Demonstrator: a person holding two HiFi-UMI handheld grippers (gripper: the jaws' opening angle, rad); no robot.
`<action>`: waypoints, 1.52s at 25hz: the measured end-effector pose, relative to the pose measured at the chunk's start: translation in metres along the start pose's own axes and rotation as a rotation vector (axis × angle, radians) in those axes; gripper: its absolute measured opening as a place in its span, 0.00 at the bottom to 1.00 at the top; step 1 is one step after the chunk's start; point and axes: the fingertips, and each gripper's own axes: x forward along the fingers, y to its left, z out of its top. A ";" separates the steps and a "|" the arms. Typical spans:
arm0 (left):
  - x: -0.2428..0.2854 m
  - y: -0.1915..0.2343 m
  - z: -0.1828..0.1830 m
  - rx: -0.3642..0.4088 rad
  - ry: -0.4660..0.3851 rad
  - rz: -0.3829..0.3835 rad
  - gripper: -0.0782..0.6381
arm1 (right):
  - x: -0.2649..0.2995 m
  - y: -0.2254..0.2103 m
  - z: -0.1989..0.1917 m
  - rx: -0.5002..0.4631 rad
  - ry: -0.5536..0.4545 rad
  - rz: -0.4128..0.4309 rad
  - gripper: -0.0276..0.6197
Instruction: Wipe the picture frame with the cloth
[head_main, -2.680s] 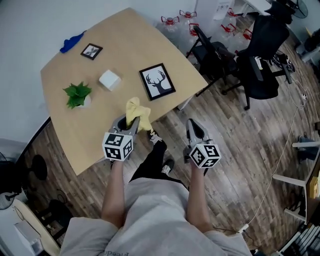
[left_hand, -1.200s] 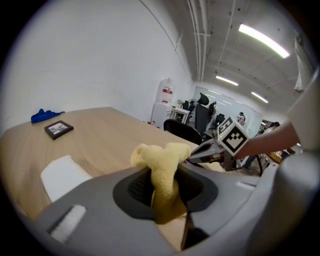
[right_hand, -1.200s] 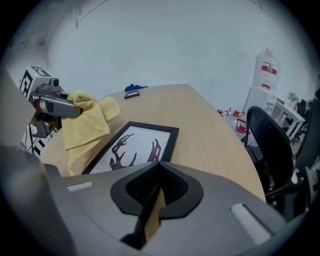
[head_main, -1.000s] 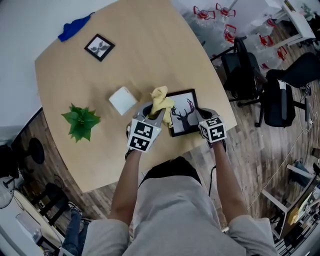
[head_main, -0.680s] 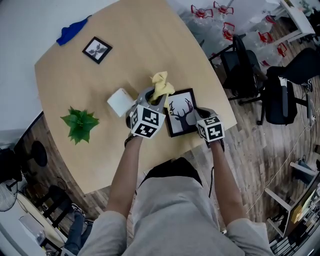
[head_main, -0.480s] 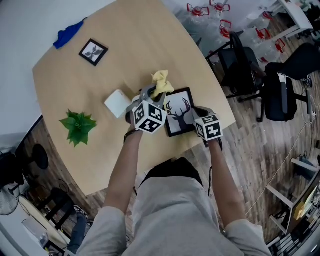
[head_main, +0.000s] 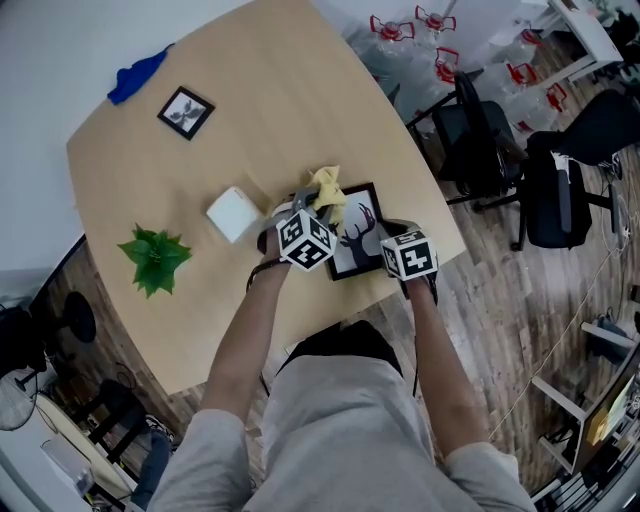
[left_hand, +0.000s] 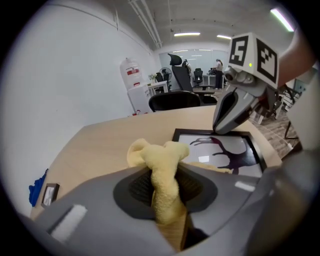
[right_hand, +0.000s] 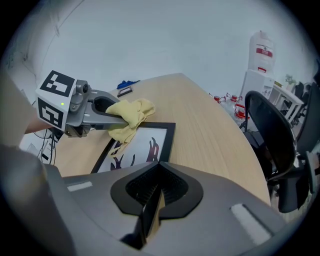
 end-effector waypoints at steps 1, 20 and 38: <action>0.000 -0.001 0.000 -0.002 0.000 -0.002 0.31 | 0.000 0.000 0.000 0.008 -0.003 -0.004 0.05; -0.010 -0.044 -0.004 -0.159 -0.065 -0.055 0.31 | 0.000 -0.001 0.000 0.027 -0.012 -0.042 0.05; -0.023 -0.077 -0.008 -0.191 -0.078 -0.071 0.31 | 0.000 -0.001 0.001 0.048 -0.022 -0.061 0.05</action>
